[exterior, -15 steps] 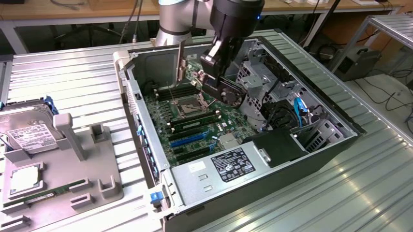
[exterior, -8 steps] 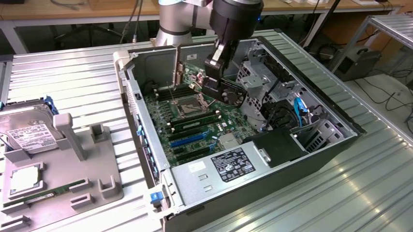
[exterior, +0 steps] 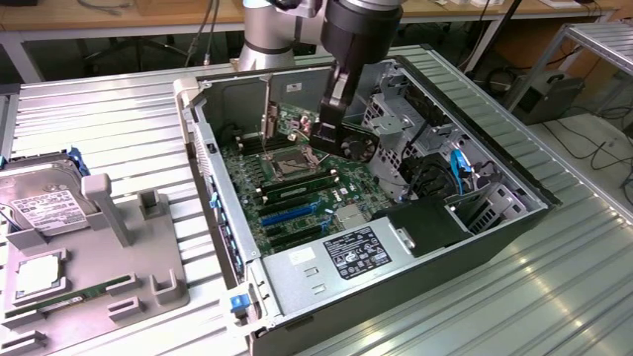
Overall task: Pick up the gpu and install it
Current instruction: 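Insert the gpu into the slot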
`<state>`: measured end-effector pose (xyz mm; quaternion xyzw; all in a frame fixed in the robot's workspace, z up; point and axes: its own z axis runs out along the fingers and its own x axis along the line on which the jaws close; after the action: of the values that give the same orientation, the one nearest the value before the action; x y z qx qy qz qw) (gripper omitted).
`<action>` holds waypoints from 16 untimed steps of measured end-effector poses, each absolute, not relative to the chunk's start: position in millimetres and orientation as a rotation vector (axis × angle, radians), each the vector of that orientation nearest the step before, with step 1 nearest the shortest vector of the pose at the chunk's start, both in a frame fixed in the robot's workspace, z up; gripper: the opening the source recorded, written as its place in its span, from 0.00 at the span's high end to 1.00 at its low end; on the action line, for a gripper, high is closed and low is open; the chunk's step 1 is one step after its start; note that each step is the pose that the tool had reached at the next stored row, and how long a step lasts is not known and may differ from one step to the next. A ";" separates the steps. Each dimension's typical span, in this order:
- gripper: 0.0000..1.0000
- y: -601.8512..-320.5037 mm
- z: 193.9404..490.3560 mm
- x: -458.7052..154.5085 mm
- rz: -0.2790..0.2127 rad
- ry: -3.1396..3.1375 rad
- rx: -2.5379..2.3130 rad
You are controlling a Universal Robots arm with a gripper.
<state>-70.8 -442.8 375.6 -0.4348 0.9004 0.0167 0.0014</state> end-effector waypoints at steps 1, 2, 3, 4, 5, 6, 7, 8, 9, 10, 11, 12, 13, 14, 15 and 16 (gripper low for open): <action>0.74 -442.8 375.1 -70.8 0.052 2.811 -1.395; 0.74 -442.9 374.4 -70.8 0.051 2.794 -1.428; 0.74 -442.8 374.0 -70.8 0.051 2.782 -1.452; 0.74 -442.8 373.5 -70.8 0.051 2.768 -1.476; 0.74 -442.8 372.9 -70.8 0.050 2.752 -1.506; 0.74 -442.8 372.4 -70.8 0.050 2.738 -1.532; 0.74 -442.8 371.9 -70.8 0.049 2.724 -1.556; 0.74 -442.8 371.4 -70.9 0.049 2.710 -1.579; 0.74 -442.8 370.9 -70.8 0.049 2.695 -1.604; 0.74 -442.8 370.4 -70.9 0.048 2.680 -1.629; 0.74 -442.8 369.8 -70.8 0.048 2.663 -1.656; 0.74 -442.8 369.4 -70.8 0.047 2.650 -1.677; 0.74 -442.8 368.8 -70.8 0.047 2.632 -1.705; 0.74 -442.8 368.3 -70.8 0.047 2.614 -1.732; 0.74 -442.8 367.8 -70.8 0.046 2.600 -1.752; 0.74 -442.8 366.8 -70.8 0.045 2.567 -1.799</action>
<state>-70.8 -442.8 366.8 -0.5738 0.8189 0.0145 0.0033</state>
